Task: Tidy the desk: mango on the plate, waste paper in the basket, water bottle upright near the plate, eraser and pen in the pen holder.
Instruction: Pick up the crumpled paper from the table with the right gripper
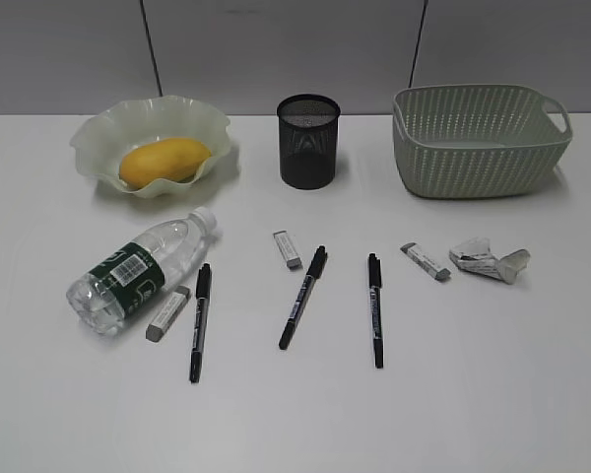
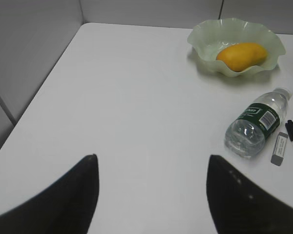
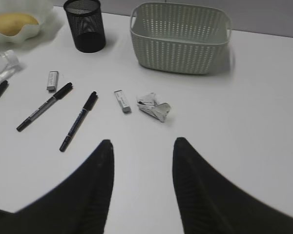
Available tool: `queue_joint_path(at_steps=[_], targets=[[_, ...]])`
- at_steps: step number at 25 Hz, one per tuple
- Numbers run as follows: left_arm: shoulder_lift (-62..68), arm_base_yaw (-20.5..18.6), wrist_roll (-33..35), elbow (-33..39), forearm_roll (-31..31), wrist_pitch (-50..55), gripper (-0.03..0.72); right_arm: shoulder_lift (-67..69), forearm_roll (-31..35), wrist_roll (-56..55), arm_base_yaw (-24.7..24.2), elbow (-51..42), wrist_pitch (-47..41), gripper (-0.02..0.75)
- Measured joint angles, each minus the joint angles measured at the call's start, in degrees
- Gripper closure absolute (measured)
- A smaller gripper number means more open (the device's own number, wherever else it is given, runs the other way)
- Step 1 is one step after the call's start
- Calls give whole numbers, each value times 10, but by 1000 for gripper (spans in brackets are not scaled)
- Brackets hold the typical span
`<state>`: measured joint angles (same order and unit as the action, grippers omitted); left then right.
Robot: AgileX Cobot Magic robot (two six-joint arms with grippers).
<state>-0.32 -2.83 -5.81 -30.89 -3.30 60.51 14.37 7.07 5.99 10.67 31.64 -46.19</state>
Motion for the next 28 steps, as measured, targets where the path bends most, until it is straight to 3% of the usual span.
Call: queue_joint_path(at_steps=[4,10,14,21,28], targets=[[0,0,0,0,0,0,180,151,11,14,9,8,78,337],[0,0,0,0,0,0,180,373,-2,19,18,25,159,323],[0,0,1,0,0,0,180,543,-11,18,18,86,176,314],[0,0,1,0,0,0,180,799,-36,69,18,216,190,152],[0,0,1,0,0,-1,180,928,-86,89,18,290,176,146]])
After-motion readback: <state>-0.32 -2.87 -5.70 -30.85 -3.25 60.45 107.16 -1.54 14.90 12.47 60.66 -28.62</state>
